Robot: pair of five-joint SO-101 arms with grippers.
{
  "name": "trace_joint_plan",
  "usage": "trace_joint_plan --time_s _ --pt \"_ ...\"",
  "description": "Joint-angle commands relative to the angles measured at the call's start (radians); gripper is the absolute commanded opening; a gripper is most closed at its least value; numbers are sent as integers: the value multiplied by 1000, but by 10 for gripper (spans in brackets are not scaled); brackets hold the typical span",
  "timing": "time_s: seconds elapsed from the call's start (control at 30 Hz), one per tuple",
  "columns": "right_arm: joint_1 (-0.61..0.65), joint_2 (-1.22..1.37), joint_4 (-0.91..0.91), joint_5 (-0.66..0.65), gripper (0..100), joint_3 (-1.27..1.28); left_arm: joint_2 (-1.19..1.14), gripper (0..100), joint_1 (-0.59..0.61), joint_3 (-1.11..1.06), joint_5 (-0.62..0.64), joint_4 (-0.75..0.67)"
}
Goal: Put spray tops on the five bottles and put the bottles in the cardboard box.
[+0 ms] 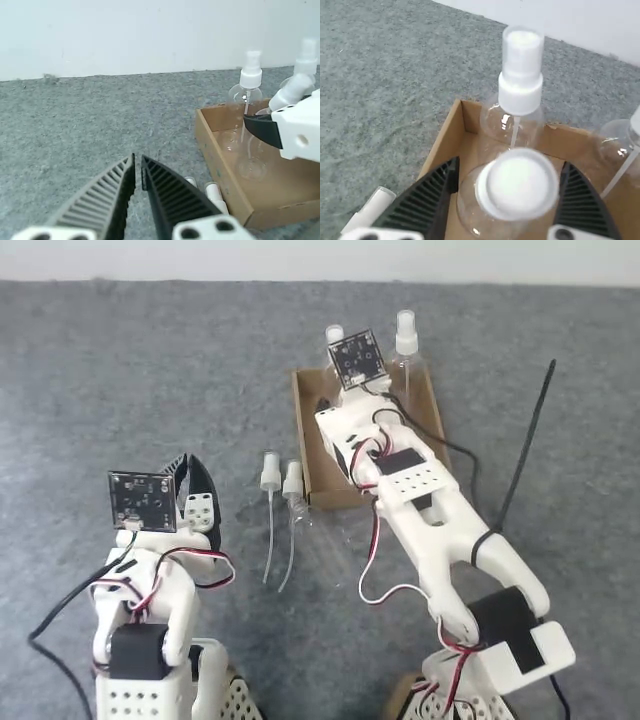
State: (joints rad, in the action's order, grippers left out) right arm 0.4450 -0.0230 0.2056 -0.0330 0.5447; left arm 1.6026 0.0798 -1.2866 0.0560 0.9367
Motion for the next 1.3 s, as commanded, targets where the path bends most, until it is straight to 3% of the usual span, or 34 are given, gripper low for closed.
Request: trace_joint_plan --time_s 0.0,0.23,0.37,0.53,0.7,1.0,1.27 --pt "4 -15 10 -17 264 -81 12 12 2 7 -3 -21" --pt "-4 -30 13 -18 264 -127 12 12 2 7 -3 -21" --pt "2 -127 122 -18 264 -173 9 12 2 7 -3 -21" --pt "-1 -289 331 -18 264 -272 8 12 0 7 -3 -21" --pt "2 -406 654 -15 263 -353 8 12 0 2 -3 -23" --pt "4 -542 1104 2 262 -361 12 12 2 -8 -2 -28" --pt "4 -587 1264 354 263 -278 12 12 -2 -12 -2 -28"
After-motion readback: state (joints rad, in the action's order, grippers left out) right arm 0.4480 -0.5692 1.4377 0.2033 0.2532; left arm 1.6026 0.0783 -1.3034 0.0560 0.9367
